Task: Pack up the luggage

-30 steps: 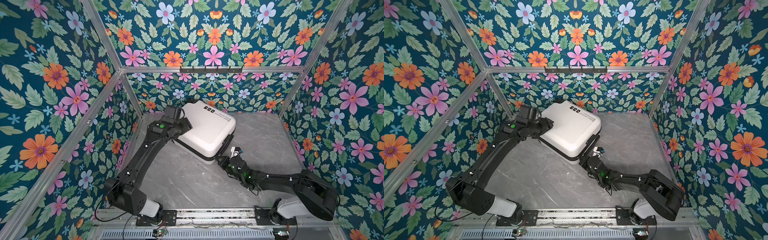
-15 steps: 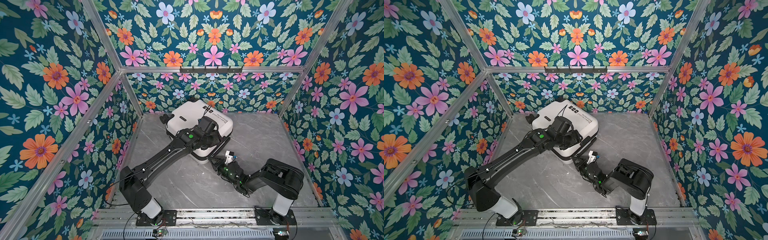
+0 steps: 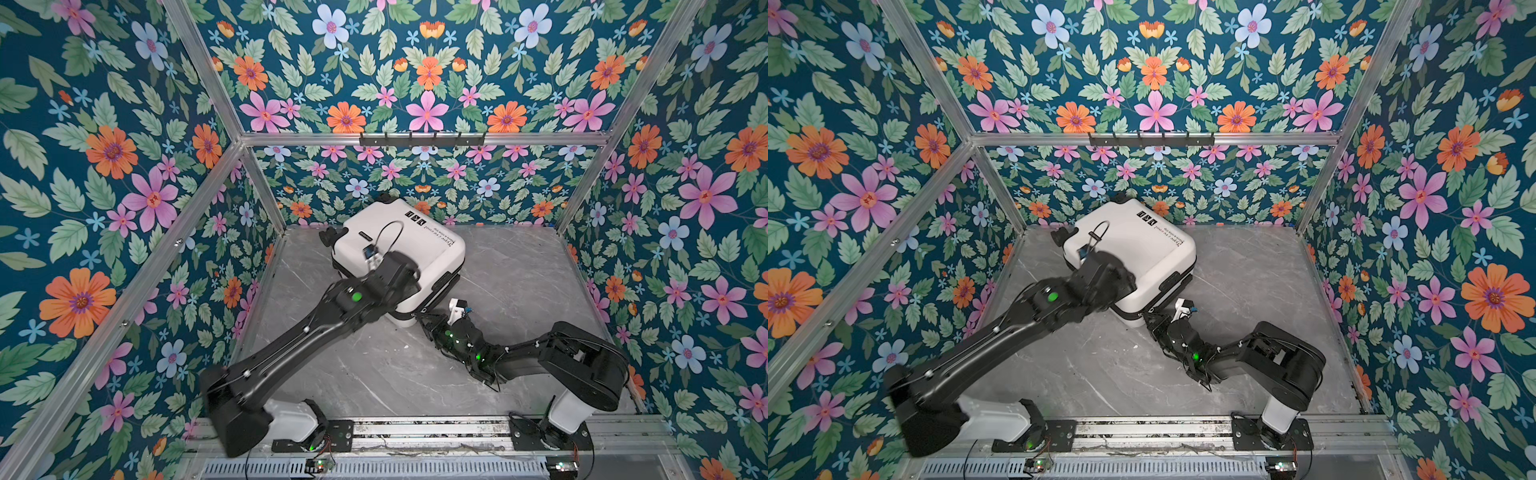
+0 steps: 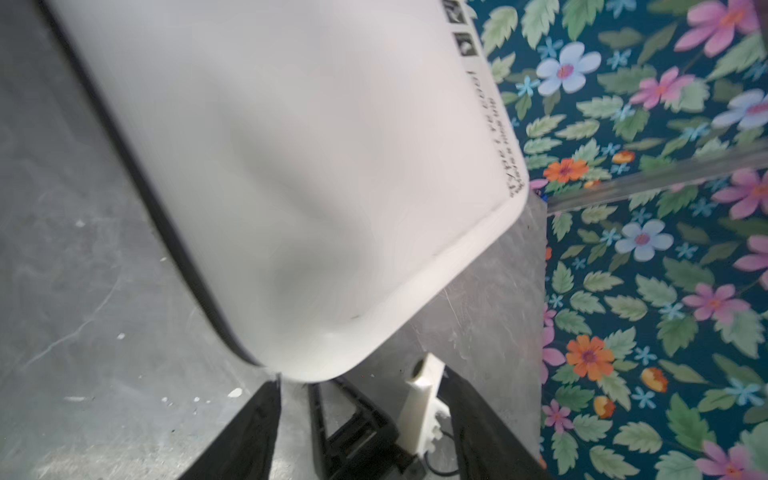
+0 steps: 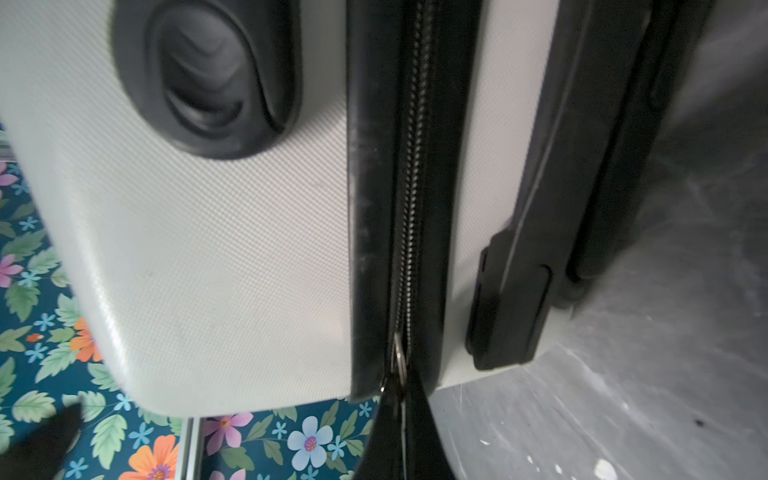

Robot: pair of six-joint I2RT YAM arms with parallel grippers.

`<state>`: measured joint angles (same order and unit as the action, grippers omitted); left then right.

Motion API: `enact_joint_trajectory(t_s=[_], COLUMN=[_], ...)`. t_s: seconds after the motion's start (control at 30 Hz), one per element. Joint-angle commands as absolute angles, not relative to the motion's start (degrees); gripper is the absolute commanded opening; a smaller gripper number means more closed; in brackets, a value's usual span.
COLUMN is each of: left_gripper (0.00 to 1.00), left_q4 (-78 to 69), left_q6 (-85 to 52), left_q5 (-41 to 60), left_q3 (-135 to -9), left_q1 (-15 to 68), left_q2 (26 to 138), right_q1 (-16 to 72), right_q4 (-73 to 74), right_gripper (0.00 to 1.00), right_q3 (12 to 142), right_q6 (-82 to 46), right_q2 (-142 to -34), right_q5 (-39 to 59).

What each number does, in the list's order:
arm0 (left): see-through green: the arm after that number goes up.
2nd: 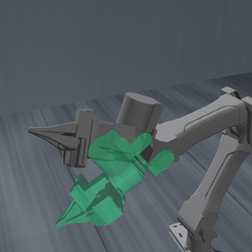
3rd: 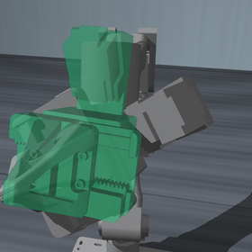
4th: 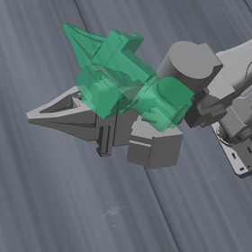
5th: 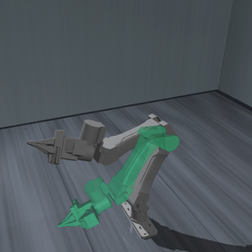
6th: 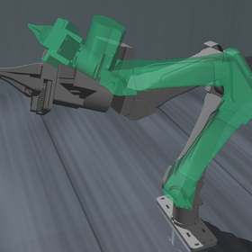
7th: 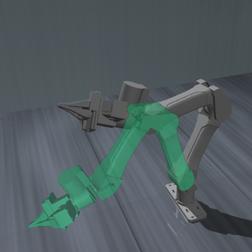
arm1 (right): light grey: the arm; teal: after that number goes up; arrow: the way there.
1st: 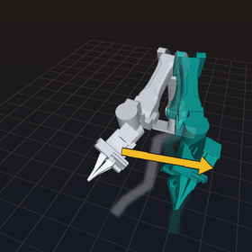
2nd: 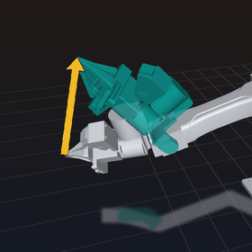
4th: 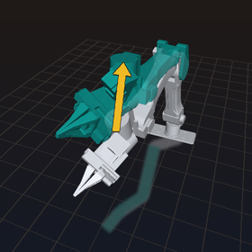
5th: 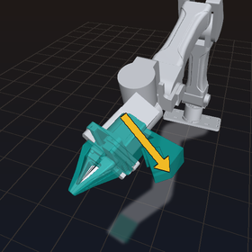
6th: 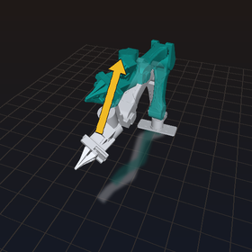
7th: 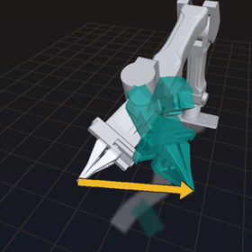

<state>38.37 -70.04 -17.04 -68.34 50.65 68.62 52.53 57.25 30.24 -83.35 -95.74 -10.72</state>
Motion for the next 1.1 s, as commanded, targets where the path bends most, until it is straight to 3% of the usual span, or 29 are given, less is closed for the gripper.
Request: enact_joint_trajectory(t_s=[0.0,0.13,0.37,0.6,0.73,1.07], left_gripper=[0.67,0.7,0.71,0.74,0.75,0.76], left_q4=[28.4,28.6,33.4,24.6,14.7,9.1], left_q6=[-84.8,-86.7,-83.8,-79.6,-77.8,-71.9], left_q5=[-20.2,-21.4,-24.3,-10.2,4.0,8.5], left_q3=[-56.0,-52.5,-58.2,-51.2,-49.4,-58.1], left_q1=[50.4,49.2,45.2,17.8,3.5,-3.8], left_q2=[59.8,56.4,58.5,51.5,56.8,72.4], right_q1=[52.5,52.5,51.5,51.6,51.5,51.5], right_q4=[45.7,39.9,40.4,38.5,37.0,33.7], right_gripper=[0.0,0.0,0.0,0.0,0.0,0.0], right_q3=[32.3,34.4,34.3,34.2,34.0,33.8], right_q6=[-79.0,-77.4,-77.7,-76.1,-75.8,-74.8], right_q2=[-95.5,-92.7,-91.5,-88.3,-87.2,-85.6], right_q5=[-10.3,-10.7,-13.7,-13.3,-12.8,-12.2])
